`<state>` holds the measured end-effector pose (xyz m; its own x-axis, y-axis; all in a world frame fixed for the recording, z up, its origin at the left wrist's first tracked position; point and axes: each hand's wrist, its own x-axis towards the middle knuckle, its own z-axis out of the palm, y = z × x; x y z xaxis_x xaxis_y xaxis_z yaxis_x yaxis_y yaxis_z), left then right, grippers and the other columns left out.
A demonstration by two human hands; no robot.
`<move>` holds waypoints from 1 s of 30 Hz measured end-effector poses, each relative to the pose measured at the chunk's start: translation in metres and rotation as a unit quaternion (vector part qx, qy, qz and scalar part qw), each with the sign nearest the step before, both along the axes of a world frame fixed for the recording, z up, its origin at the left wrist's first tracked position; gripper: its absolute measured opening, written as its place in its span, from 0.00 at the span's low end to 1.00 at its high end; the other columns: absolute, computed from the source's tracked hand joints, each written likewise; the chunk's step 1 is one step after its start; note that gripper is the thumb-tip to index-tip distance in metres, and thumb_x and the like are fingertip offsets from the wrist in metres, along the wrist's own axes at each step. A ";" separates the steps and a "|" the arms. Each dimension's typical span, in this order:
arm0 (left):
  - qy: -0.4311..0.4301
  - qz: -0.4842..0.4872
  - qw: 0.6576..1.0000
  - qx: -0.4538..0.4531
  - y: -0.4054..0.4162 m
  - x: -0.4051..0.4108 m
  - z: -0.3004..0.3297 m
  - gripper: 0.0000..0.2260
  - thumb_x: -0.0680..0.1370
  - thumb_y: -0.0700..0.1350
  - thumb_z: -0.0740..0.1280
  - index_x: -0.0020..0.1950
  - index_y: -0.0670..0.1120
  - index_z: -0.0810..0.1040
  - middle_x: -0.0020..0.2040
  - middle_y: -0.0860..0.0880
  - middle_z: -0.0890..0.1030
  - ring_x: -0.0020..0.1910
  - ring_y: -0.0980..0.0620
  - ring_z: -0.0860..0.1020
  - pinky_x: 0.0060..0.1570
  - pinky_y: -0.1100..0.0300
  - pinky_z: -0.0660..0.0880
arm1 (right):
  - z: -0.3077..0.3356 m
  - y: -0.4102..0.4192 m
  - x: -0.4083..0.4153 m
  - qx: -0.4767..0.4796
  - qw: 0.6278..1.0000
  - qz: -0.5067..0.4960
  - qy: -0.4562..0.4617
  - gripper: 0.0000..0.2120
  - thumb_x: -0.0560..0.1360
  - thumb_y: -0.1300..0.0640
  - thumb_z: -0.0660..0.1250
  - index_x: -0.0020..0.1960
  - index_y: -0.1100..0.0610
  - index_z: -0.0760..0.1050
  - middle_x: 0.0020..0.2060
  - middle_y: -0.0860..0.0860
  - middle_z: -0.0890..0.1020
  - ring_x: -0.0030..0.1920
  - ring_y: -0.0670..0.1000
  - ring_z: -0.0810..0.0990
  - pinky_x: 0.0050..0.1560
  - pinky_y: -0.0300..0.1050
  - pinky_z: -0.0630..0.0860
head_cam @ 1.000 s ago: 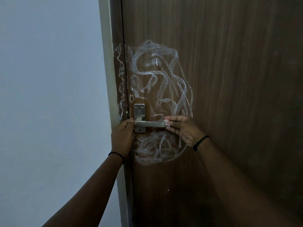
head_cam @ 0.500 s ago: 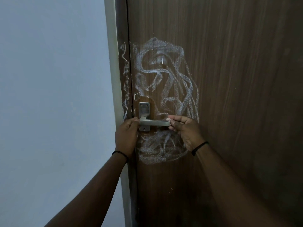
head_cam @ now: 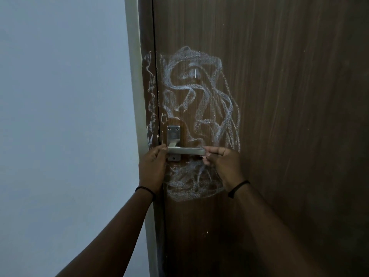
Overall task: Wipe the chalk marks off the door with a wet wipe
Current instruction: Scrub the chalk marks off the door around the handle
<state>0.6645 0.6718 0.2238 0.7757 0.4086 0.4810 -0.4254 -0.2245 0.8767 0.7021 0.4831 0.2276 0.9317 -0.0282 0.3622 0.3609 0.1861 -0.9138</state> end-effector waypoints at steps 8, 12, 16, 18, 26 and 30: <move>-0.012 -0.003 1.000 0.012 0.001 0.002 0.000 0.09 0.81 0.49 0.63 0.49 0.60 0.81 0.50 0.53 0.84 0.52 0.53 0.81 0.55 0.53 0.78 | 0.044 0.005 0.010 -0.116 0.986 0.102 0.058 0.11 0.78 0.69 0.63 0.49 0.61 0.83 0.52 0.60 0.85 0.50 0.55 0.82 0.53 0.49 0.79; -0.011 0.006 1.000 0.006 -0.005 0.002 -0.001 0.14 0.81 0.49 0.62 0.41 0.66 0.82 0.44 0.56 0.84 0.47 0.57 0.81 0.51 0.56 0.78 | 0.080 0.040 0.009 -0.370 0.927 0.044 -0.032 0.05 0.75 0.61 0.70 0.44 0.56 0.85 0.43 0.50 0.85 0.47 0.49 0.81 0.48 0.42 0.78; -0.014 0.004 1.000 0.024 0.000 0.002 -0.003 0.13 0.81 0.50 0.61 0.46 0.64 0.83 0.46 0.54 0.85 0.49 0.53 0.82 0.54 0.48 0.79 | 0.090 0.076 0.004 -0.465 0.879 -0.011 -0.107 0.10 0.77 0.62 0.68 0.41 0.55 0.85 0.40 0.47 0.85 0.41 0.45 0.80 0.46 0.40 0.78; -0.009 0.011 0.999 0.033 0.006 0.002 -0.004 0.11 0.81 0.50 0.61 0.53 0.58 0.83 0.48 0.54 0.85 0.50 0.54 0.82 0.55 0.47 0.79 | 0.086 0.067 0.004 -0.460 0.883 -0.013 -0.093 0.08 0.76 0.62 0.69 0.42 0.55 0.85 0.40 0.47 0.86 0.40 0.44 0.80 0.43 0.38 0.77; -0.009 -0.018 1.000 -0.022 -0.001 -0.001 0.000 0.11 0.79 0.50 0.62 0.45 0.56 0.85 0.45 0.48 0.85 0.50 0.46 0.82 0.56 0.40 0.77 | 0.079 0.046 0.004 -0.405 0.910 0.008 -0.091 0.03 0.73 0.60 0.73 0.44 0.57 0.86 0.41 0.48 0.86 0.44 0.44 0.82 0.45 0.38 0.78; -0.002 -0.048 0.998 -0.043 0.006 -0.007 -0.002 0.11 0.73 0.58 0.61 0.43 0.63 0.84 0.48 0.50 0.85 0.53 0.48 0.82 0.59 0.42 0.77 | 0.075 0.060 0.007 -0.425 0.894 -0.004 -0.142 0.02 0.72 0.61 0.74 0.43 0.55 0.85 0.34 0.41 0.81 0.40 0.39 0.79 0.39 0.34 0.74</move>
